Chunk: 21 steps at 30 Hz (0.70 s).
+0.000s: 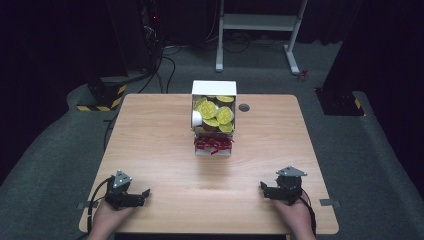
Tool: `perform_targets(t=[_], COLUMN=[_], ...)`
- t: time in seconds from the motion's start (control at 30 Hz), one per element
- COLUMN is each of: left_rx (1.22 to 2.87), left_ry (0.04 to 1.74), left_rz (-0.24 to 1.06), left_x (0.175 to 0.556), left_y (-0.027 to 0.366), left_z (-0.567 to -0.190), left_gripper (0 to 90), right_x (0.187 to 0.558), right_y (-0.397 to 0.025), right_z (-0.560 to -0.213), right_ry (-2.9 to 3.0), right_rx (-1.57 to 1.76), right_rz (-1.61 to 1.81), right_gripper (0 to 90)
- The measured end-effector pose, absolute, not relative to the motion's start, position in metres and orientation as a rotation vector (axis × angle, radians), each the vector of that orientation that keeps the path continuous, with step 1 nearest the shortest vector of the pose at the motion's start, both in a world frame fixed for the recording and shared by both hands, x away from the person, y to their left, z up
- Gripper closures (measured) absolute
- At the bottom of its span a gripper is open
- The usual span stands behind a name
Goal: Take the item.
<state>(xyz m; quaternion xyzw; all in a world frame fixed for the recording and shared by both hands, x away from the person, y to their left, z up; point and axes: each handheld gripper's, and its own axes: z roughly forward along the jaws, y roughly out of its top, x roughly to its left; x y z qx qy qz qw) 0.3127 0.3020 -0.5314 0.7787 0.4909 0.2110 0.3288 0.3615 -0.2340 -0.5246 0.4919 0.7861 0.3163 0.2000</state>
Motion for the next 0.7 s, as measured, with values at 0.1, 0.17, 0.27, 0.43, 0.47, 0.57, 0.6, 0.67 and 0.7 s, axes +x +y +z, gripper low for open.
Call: perform_targets(t=[0.1, 0.17, 0.27, 0.43, 0.47, 0.57, 0.6, 0.67, 0.7], left_rx=[2.033, 2.033, 2.032, 2.033, 2.034, 2.035, 2.035, 2.034, 2.032], left_ry=[1.291, 1.291, 1.296, 1.299, 1.300, 1.299, 1.299, 1.299, 1.299], left_rz=[0.553, 0.555, 0.554, 0.552, 0.551, 0.552, 0.552, 0.553, 0.553], left_x=[0.3126, 0.3125, 0.3124, 0.3126, 0.3132, 0.3138, 0.3138, 0.3137, 0.3136], left_y=[0.3018, 0.3020, 0.3020, 0.3021, 0.3019, 0.3019, 0.3019, 0.3019, 0.3019], left_z=[-0.5315, -0.5315, -0.5313, -0.5311, -0.5310, -0.5311, -0.5311, -0.5311, -0.5312], left_gripper=[3.4, 3.4, 3.4, 3.3, 3.3, 3.3, 3.3, 3.3, 3.3], right_x=[0.3615, 0.3616, 0.3616, 0.3617, 0.3617, 0.3616, 0.3615, 0.3616, 0.3615], right_y=[-0.2339, -0.2342, -0.2342, -0.2343, -0.2345, -0.2343, -0.2343, -0.2344, -0.2343], right_z=[-0.5247, -0.5246, -0.5246, -0.5246, -0.5246, -0.5246, -0.5246, -0.5246, -0.5246], right_ry=[2.198, 2.199, 2.199, 2.200, 2.202, 2.200, 2.201, 2.200, 2.201], right_rx=[1.374, 1.372, 1.372, 1.370, 1.369, 1.369, 1.371, 1.369, 1.371], right_rz=[0.884, 0.884, 0.885, 0.885, 0.886, 0.885, 0.885, 0.885, 0.885], right_gripper=[8.0, 8.0, 8.0, 8.0, 8.0, 8.0, 8.0, 8.0, 8.0])
